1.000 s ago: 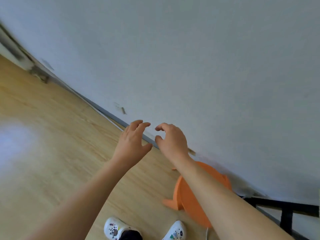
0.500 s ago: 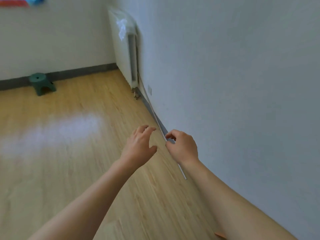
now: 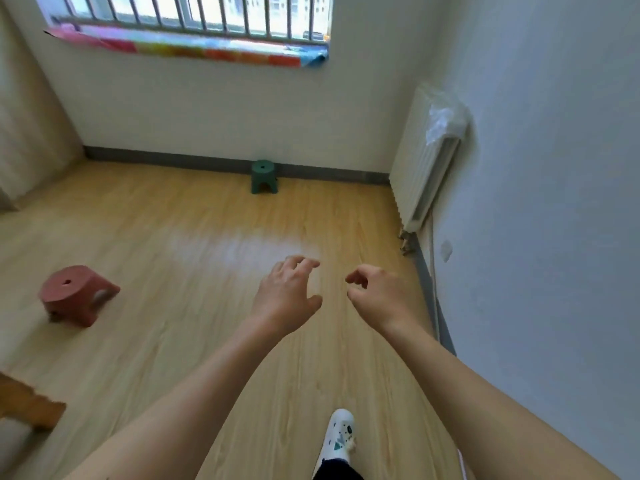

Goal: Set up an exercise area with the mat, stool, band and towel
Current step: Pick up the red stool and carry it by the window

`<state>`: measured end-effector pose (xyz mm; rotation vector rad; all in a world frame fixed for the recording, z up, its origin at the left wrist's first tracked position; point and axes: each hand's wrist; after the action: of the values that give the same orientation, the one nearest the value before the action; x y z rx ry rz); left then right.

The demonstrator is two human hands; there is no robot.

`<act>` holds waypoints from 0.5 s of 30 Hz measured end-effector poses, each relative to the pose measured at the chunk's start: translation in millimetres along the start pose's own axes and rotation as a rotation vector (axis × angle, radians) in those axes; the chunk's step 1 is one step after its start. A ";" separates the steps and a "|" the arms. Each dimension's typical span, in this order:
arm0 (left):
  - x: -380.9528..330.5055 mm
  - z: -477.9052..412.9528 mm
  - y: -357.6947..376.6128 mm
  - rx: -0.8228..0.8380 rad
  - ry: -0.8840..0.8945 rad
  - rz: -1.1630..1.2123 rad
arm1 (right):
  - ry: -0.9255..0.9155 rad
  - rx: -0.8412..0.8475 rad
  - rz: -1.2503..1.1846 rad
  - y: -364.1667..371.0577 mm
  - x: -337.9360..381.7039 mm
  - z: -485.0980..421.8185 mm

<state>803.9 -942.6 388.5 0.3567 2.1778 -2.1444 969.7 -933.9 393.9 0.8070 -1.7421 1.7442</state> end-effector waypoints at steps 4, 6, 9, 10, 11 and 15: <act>53.7 -51.3 -5.0 -0.033 -0.130 0.000 | -0.076 0.097 -0.015 39.0 26.3 -83.2; 74.2 -80.4 -7.9 -0.036 -0.180 0.006 | -0.095 0.137 -0.016 52.8 36.5 -120.9; 102.9 -131.7 -12.1 -0.023 -0.250 0.015 | -0.110 0.190 -0.025 71.2 48.2 -184.3; 111.5 -146.1 -13.1 -0.016 -0.276 0.016 | -0.114 0.210 -0.023 76.8 52.7 -201.8; 122.6 -164.5 -15.0 -0.018 -0.305 0.016 | -0.124 0.232 -0.025 83.8 58.7 -225.0; 162.3 -211.4 -19.3 -0.022 -0.397 0.014 | -0.167 0.301 -0.018 114.5 78.1 -292.4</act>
<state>666.8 -713.5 379.6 -0.0544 1.9642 -1.9744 821.5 -646.7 378.7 1.1212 -1.5874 2.0057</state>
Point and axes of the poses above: each hand's wrist, its own z-axis away from the middle knuckle, its own y-axis out of the palm, x = y × z, and after that the axes turned 15 degrees about -z, right-handed
